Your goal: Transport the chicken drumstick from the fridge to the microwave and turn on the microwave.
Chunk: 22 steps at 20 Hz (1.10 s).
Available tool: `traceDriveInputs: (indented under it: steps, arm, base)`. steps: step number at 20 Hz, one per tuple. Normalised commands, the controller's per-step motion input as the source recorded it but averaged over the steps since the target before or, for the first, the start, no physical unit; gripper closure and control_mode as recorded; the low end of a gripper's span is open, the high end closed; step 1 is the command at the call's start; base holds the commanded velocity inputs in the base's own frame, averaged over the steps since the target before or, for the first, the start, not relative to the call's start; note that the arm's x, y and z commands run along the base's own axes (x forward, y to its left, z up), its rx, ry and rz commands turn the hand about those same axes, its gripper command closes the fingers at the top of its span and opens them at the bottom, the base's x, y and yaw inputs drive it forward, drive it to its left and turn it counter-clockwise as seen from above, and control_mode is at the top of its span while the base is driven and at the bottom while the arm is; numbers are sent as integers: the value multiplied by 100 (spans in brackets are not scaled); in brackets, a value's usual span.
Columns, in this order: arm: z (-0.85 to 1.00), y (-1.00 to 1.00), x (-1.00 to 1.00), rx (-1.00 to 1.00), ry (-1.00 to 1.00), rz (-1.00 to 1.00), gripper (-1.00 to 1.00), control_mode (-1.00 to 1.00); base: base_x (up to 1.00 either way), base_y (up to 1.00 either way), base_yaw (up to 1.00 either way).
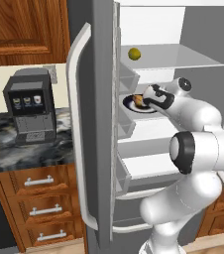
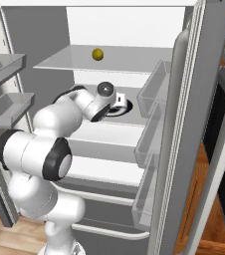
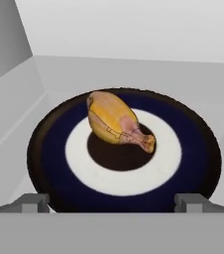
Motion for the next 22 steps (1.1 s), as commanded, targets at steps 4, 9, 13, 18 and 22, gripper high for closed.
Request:
traceDriveInputs:
  steps: [4,9,13,18,22]
  arm:
    - [0,0,16,0,0,2,-100,-100]
    - [0,0,10,0,0,2,-100,-100]
    - [0,0,5,0,0,2,-100,-100]
    - [0,0,0,-1,0,6,-100,-100]
    - [-6,0,4,-3,0,5,-100,-100]
  base:
    - [0,0,0]
    - [0,0,0]
    - [0,0,0]
    - [0,0,0]
    - [0,0,0]
